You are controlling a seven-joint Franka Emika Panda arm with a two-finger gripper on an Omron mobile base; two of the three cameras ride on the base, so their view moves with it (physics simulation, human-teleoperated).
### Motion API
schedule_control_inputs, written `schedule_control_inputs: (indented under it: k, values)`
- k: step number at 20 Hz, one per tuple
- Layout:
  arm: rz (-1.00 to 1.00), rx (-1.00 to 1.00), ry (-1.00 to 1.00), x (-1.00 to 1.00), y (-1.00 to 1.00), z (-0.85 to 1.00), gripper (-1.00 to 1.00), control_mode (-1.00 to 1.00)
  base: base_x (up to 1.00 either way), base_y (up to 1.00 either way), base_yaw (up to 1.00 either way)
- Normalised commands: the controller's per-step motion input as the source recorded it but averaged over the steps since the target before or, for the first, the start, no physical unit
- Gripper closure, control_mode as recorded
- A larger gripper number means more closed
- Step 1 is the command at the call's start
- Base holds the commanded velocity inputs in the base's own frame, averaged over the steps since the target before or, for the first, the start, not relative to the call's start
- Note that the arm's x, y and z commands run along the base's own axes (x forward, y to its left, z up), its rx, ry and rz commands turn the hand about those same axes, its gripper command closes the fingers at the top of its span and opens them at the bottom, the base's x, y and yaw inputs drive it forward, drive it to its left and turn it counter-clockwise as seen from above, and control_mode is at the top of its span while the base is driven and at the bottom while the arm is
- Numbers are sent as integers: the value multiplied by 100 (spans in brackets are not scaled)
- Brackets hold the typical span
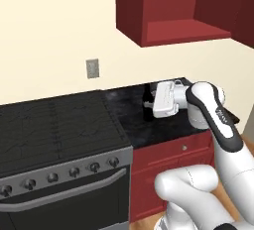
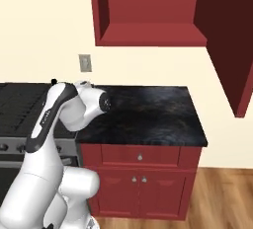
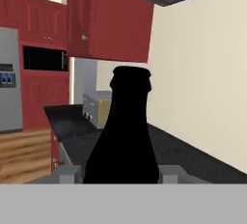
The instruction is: Pick the bottled drink from the counter and place it in the open cabinet.
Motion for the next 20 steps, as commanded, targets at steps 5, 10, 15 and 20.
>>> schedule_control_inputs:
  k: [5, 10, 15, 20]
  values:
    - [0, 0, 0, 0, 0, 0, 100, 100, 80, 0, -3]
    - [0, 0, 0, 0, 0, 0, 100, 100, 13, -49, 0]
    - [0, 0, 0, 0, 0, 0, 100, 100, 0, -34, 0]
    - [-1, 0, 0, 0, 0, 2, 100, -100, 0, 0, 0]
